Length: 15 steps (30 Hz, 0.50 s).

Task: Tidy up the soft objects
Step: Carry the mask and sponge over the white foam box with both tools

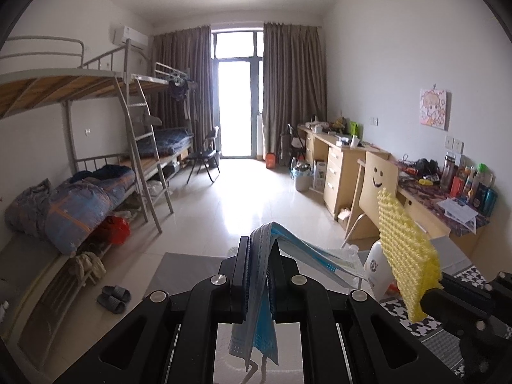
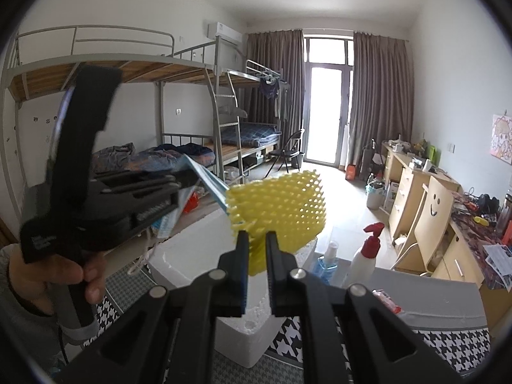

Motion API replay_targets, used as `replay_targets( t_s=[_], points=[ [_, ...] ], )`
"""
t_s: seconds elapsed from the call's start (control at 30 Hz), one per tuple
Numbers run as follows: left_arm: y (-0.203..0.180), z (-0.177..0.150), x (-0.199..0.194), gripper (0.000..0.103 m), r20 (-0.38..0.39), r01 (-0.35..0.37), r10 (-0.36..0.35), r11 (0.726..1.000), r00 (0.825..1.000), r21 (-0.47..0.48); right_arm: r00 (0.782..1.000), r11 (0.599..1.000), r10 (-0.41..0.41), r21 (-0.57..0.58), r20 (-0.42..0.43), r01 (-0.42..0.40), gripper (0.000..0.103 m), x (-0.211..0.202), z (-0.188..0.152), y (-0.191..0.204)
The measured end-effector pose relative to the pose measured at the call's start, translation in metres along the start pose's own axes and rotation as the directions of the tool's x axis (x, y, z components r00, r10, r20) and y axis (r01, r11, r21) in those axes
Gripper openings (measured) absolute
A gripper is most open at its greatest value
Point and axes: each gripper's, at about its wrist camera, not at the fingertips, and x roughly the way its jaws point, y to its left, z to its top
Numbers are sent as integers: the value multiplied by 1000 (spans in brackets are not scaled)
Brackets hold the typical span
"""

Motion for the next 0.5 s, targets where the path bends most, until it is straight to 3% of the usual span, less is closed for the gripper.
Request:
replay_targets(
  t_s=[0.23, 0.3, 0.37, 0.5],
  points=[
    [-1, -5, 25, 13, -64, 25, -25, 1000, 998, 2, 1000, 1000, 7, 3, -23, -7, 13, 9, 2, 0],
    [-2, -7, 29, 29, -78, 39, -39, 999, 996, 4, 999, 1000, 11, 9, -34, -11, 13, 12, 2, -1],
    [0, -8, 31, 64, -82, 32, -32, 999, 996, 4, 999, 1000, 7, 9, -39, -6, 13, 15, 2, -2],
    [7, -9, 29, 86, -69, -2, 1, 1000, 998, -14, 999, 1000, 9, 17, -49, -8, 13, 20, 2, -2]
  ],
)
